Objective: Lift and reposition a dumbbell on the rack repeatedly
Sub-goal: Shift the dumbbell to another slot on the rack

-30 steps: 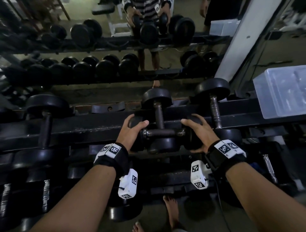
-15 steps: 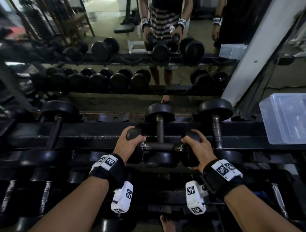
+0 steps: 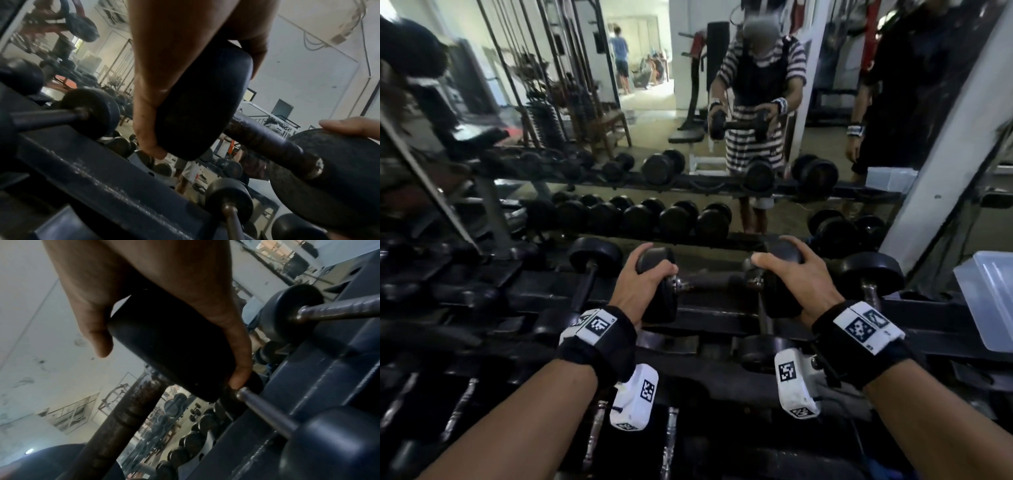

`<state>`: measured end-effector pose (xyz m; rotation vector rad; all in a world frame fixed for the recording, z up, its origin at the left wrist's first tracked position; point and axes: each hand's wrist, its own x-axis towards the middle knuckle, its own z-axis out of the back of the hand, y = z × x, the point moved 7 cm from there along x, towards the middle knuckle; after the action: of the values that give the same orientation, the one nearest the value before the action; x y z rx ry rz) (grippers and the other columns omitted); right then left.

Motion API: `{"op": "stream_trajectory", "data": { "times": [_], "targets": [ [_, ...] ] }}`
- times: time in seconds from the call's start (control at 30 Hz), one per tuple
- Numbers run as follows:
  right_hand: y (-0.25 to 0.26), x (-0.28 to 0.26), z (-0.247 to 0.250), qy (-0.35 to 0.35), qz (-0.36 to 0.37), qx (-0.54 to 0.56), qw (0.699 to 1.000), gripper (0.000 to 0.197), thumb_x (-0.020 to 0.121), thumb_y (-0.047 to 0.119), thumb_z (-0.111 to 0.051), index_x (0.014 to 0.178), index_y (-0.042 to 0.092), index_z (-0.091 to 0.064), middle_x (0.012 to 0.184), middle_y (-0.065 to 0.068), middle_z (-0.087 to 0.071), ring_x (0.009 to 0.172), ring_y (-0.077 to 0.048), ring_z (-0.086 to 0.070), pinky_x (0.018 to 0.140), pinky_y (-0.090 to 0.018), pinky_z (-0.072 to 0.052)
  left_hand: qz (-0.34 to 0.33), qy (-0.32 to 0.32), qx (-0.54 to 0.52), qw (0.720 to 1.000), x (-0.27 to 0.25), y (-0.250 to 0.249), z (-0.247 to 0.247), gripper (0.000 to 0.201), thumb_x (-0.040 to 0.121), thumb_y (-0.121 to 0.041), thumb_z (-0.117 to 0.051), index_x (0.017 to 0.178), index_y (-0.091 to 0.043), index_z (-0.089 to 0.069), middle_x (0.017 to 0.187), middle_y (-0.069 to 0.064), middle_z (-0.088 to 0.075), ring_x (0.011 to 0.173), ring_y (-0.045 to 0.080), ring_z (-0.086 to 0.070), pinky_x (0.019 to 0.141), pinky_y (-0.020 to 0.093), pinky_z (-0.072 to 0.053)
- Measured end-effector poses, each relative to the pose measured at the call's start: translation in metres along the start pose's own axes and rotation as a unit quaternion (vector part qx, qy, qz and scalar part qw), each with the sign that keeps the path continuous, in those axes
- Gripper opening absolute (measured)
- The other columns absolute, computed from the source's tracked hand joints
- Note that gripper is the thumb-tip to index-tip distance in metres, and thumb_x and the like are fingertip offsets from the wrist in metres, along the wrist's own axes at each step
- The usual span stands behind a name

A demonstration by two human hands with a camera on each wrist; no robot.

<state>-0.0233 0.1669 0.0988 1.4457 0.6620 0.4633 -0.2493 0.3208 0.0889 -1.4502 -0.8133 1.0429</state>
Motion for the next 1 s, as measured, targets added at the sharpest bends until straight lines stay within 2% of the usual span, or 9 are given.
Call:
{"op": "stream_trajectory", "data": {
  "times": [0.07, 0.17, 0.27, 0.33, 0.5, 0.63, 0.7, 0.8, 1.0],
  "targets": [
    [0.007, 0.0, -0.019, 0.023, 0.013, -0.019, 0.999, 0.081, 0.056, 0.031, -0.094, 0.129, 0.028, -0.06, 0.121, 0.0, -0.068, 0.103, -0.02, -0.068, 0.089, -0.038, -0.058, -0.008, -0.027, -0.002, 1.0, -0.005, -0.006, 0.022, 0.066, 0.052, -0.037, -0.08, 0.116, -0.042, -0.063, 0.118, 0.008, -0.068, 0.106, 0.029, -0.067, 0.097, 0.053, -0.053],
    [0.011, 0.005, -0.049, 0.063, 0.019, -0.032, 0.997, 0.055, 0.073, 0.014, -0.083, 0.122, 0.028, -0.061, 0.118, -0.004, -0.067, 0.095, -0.019, -0.066, 0.07, -0.024, -0.053, -0.007, -0.069, -0.012, 0.997, -0.009, -0.003, 0.05, 0.055, 0.07, -0.027, -0.079, 0.12, -0.039, -0.062, 0.114, 0.006, -0.068, 0.105, 0.03, -0.066, 0.095, 0.053, -0.054],
    [0.007, 0.021, -0.077, 0.09, 0.025, -0.056, 0.994, 0.047, 0.079, 0.01, -0.079, 0.119, 0.025, -0.061, 0.114, -0.005, -0.067, 0.085, -0.014, -0.063, 0.058, -0.014, -0.048, 0.005, -0.119, -0.022, 0.993, -0.01, 0.005, 0.067, 0.062, 0.055, -0.037, -0.078, 0.114, -0.043, -0.064, 0.116, 0.007, -0.068, 0.103, 0.029, -0.067, 0.091, 0.052, -0.056],
    [-0.001, 0.036, -0.093, 0.106, 0.024, -0.071, 0.992, 0.043, 0.076, 0.012, -0.08, 0.113, 0.028, -0.063, 0.112, -0.006, -0.069, 0.087, -0.017, -0.063, 0.066, -0.021, -0.048, 0.014, -0.155, -0.031, 0.987, -0.007, 0.015, 0.075, 0.064, 0.052, -0.039, -0.077, 0.114, -0.042, -0.064, 0.114, 0.005, -0.068, 0.103, 0.027, -0.067, 0.091, 0.051, -0.057],
    [-0.019, 0.081, -0.128, 0.171, 0.006, -0.14, 0.975, 0.046, 0.074, 0.011, -0.079, 0.116, 0.025, -0.066, 0.106, -0.003, -0.068, 0.083, -0.014, -0.063, 0.075, -0.026, -0.05, 0.045, -0.252, -0.065, 0.964, 0.001, 0.052, 0.078, 0.048, 0.076, -0.02, -0.076, 0.121, -0.031, -0.062, 0.106, 0.002, -0.067, 0.096, 0.025, -0.067, 0.085, 0.042, -0.059],
    [-0.028, 0.121, -0.159, 0.231, 0.021, -0.208, 0.95, 0.051, 0.071, 0.016, -0.082, 0.118, 0.027, -0.067, 0.113, -0.002, -0.068, 0.098, -0.019, -0.064, 0.089, -0.03, -0.051, 0.085, -0.342, -0.092, 0.931, 0.007, 0.083, 0.067, 0.054, 0.069, -0.028, -0.078, 0.121, -0.032, -0.062, 0.103, 0.002, -0.071, 0.089, 0.019, -0.068, 0.089, 0.039, -0.057],
    [-0.033, 0.14, -0.174, 0.25, 0.029, -0.24, 0.938, 0.054, 0.064, 0.022, -0.083, 0.115, 0.029, -0.068, 0.113, -0.001, -0.069, 0.102, -0.02, -0.065, 0.095, -0.034, -0.053, 0.109, -0.377, -0.1, 0.914, 0.01, 0.095, 0.06, 0.064, 0.06, -0.038, -0.077, 0.122, -0.036, -0.061, 0.101, -0.001, -0.071, 0.095, 0.021, -0.069, 0.092, 0.043, -0.056],
    [-0.047, 0.163, -0.195, 0.278, 0.035, -0.28, 0.918, 0.06, 0.047, 0.038, -0.08, 0.107, 0.036, -0.069, 0.108, 0.001, -0.071, 0.102, -0.021, -0.067, 0.098, -0.041, -0.054, 0.128, -0.42, -0.109, 0.892, 0.016, 0.111, 0.052, 0.056, 0.071, -0.029, -0.077, 0.123, -0.032, -0.06, 0.095, -0.006, -0.07, 0.095, 0.02, -0.069, 0.094, 0.042, -0.056],
    [-0.078, 0.19, -0.222, 0.322, 0.047, -0.34, 0.882, 0.072, 0.039, 0.051, -0.072, 0.11, 0.04, -0.07, 0.11, 0.003, -0.072, 0.107, -0.022, -0.066, 0.1, -0.042, -0.052, 0.183, -0.465, -0.124, 0.857, 0.027, 0.146, 0.039, 0.029, 0.065, -0.03, -0.076, 0.088, -0.038, -0.061, 0.091, 0.0, -0.071, 0.094, 0.03, -0.071, 0.089, 0.048, -0.057]
  ]
}}
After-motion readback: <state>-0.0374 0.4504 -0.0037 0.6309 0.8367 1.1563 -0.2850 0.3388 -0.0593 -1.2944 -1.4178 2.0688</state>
